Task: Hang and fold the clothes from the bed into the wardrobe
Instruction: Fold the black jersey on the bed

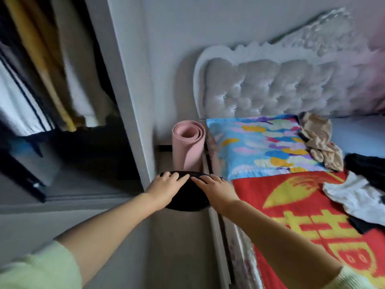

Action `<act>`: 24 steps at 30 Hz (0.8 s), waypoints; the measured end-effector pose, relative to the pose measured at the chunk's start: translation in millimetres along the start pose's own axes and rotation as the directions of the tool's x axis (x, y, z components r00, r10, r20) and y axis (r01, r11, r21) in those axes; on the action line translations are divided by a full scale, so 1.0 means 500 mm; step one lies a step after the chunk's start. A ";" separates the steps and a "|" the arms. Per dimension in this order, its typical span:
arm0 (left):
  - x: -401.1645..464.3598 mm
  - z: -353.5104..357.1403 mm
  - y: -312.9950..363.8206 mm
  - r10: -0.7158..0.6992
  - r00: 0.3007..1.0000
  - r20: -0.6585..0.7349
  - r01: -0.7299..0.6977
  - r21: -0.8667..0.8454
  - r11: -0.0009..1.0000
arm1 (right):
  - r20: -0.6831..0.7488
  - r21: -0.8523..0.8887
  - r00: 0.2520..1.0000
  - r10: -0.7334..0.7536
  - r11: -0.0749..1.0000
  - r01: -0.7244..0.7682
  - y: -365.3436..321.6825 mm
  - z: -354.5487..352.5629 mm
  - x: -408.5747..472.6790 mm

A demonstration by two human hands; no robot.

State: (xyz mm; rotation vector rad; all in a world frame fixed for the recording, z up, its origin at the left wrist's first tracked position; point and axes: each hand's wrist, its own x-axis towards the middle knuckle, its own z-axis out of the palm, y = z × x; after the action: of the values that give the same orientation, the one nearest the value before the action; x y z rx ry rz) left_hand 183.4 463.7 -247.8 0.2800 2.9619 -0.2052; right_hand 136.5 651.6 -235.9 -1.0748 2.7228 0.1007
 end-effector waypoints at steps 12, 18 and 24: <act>-0.332 0.184 -0.608 -0.308 0.938 0.159 0.311 0.006 0.950 | 0.116 0.070 0.922 -0.371 0.929 0.365 -0.610 -0.004 0.442; -0.349 0.255 -0.731 -0.346 0.910 0.229 0.359 -0.013 0.933 | 0.193 0.097 0.884 -0.426 0.905 0.415 -0.707 0.038 0.577; -0.218 0.317 -0.816 -0.277 0.932 0.232 0.298 -0.058 0.953 | 0.247 0.122 0.867 -0.433 0.901 0.415 -0.664 0.046 0.719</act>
State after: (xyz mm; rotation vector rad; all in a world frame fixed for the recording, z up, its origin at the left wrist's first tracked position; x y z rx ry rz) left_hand 231.9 24.0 -334.7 -0.1813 2.7652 -0.1238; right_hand 111.3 172.1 -333.0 -1.4924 2.1794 0.0793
